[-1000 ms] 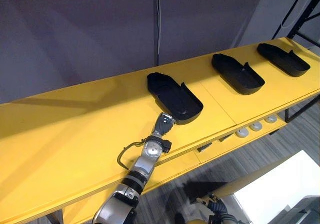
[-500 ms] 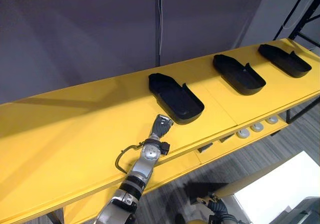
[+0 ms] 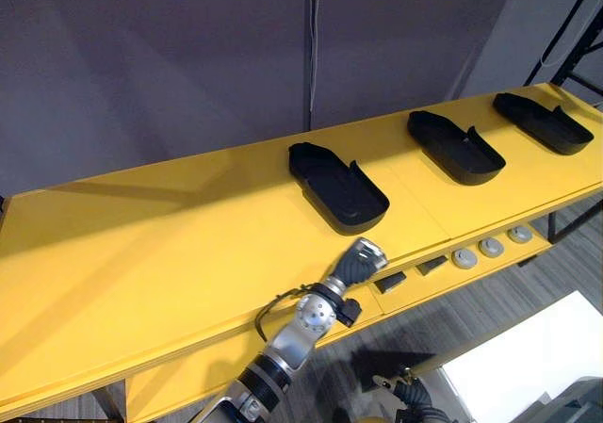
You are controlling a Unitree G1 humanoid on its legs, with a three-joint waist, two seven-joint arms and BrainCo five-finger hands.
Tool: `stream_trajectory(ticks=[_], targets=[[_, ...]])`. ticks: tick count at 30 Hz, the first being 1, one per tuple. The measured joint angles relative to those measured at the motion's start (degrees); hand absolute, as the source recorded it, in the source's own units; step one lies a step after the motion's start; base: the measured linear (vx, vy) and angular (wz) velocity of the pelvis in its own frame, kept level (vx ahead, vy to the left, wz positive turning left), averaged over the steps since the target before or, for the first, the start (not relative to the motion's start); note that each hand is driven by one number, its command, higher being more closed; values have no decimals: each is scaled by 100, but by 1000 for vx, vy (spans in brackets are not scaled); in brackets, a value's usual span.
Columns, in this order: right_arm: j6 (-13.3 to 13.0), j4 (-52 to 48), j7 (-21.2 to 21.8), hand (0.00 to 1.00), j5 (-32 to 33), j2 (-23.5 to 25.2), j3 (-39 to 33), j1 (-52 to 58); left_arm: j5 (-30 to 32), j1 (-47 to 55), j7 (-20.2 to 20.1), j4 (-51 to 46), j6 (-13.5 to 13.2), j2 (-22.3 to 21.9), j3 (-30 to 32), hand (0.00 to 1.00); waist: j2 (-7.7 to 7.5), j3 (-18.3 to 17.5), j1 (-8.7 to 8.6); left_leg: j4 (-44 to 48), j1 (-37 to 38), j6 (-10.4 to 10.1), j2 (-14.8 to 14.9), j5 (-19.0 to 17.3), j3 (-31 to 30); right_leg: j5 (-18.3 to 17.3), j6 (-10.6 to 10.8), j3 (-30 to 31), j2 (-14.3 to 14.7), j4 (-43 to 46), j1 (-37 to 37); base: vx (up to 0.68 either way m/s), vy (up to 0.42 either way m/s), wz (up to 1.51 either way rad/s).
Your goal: Walk over and take plastic housings, then place them on the shelf
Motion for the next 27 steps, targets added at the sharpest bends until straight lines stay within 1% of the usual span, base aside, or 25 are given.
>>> stream_trajectory(ticks=[3, 7, 10, 13, 17, 21, 25, 27], targets=[[-2, -59, 0, 0, -1, -5, 82, 58, 240, -128, -64, 255, -2, -128, -338, 100, -5, -61, -8, -10, -5, 1, 6, 2, 31, 1, -1, 16, 10, 3, -25, -21, -4, -5], [-4, -108, 5, 0, -2, 1, 107, 61, 495, -367, -41, 688, 4, -228, -409, 100, -9, -63, -58, -28, 7, 0, 23, 2, 116, 4, -1, 54, 35, 3, -44, -16, -5, -9], [-4, -119, 8, 0, -3, 38, 108, 59, 523, -590, 86, 883, 11, -234, -377, 100, -12, -61, -55, -60, 14, -2, 45, 3, 190, 5, -2, 166, 67, 16, -94, -15, -3, -14], [-5, -137, 10, 0, -4, 46, 108, 59, 626, -774, 285, 954, 24, -246, -193, 100, -21, -55, -71, -76, 16, -5, 51, 1, 276, 7, -1, 200, 79, 25, -128, -18, 1, -11], [-4, -141, 9, 0, -5, 59, 105, 59, 624, -1024, 590, 985, 29, -265, 353, 100, -48, -40, -70, -84, 26, -18, 50, -8, 343, 8, 1, 292, 83, 25, -150, -31, 8, -8], [-3, -151, 9, 0, -5, 77, 95, 58, 617, -1211, 686, 1247, 105, -254, 687, 100, -74, -23, -79, -93, 17, -29, 50, -15, 364, 10, 3, 325, 87, 26, -197, -44, 7, -6], [-3, -151, 8, 0, -4, 107, 78, 49, 617, -1254, 711, 1390, 161, -205, 814, 100, -111, -1, -87, -96, -3, -51, 58, -30, 399, 10, 3, 333, 97, 24, -245, -45, 6, -5], [-3, -140, 8, 0, -6, 126, 53, 24, 619, -1264, 714, 1469, 202, -197, 936, 100, -123, 11, -129, -100, -29, -52, 54, -30, 398, 10, 3, 331, 97, 24, -254, 0, 0, 0]])
